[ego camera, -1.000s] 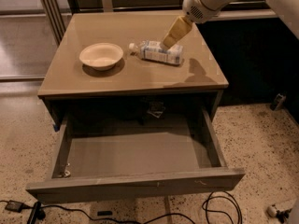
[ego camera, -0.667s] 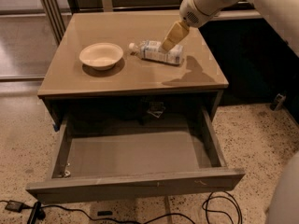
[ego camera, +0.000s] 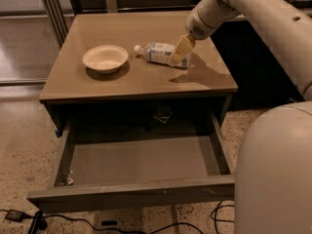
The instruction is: Place blue plastic bottle into top drawer
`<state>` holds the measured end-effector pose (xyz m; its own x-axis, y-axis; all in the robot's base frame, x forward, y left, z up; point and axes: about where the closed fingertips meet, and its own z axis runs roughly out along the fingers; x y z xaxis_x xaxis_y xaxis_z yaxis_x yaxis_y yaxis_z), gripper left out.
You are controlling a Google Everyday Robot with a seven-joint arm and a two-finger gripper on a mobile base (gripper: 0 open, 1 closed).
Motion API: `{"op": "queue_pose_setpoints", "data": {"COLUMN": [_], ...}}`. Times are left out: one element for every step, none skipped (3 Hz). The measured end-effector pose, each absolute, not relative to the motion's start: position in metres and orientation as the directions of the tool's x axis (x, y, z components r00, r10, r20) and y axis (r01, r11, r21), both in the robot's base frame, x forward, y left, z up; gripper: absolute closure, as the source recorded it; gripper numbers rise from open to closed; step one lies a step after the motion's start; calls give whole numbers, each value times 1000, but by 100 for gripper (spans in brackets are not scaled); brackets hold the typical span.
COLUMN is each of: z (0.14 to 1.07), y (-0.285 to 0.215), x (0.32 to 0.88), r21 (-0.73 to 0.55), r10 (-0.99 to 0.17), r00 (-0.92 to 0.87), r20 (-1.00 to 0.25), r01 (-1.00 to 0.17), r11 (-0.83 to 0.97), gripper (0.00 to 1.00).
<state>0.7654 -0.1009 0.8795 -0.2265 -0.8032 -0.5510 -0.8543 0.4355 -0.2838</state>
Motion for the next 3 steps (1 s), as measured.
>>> {"op": "queue_pose_setpoints", "data": {"z": [861,847,837], "y": [-106,-113,-115], "x": [772,775,777], "r21": [-216,-168,-134], "r10": [-784,-772,-771], "r00": [-227,-236,-244], "r20": [-578,-590,-588], "r01": [-884,-900,-911], "r11": [415,403,390], "gripper": [0,0,0]}}
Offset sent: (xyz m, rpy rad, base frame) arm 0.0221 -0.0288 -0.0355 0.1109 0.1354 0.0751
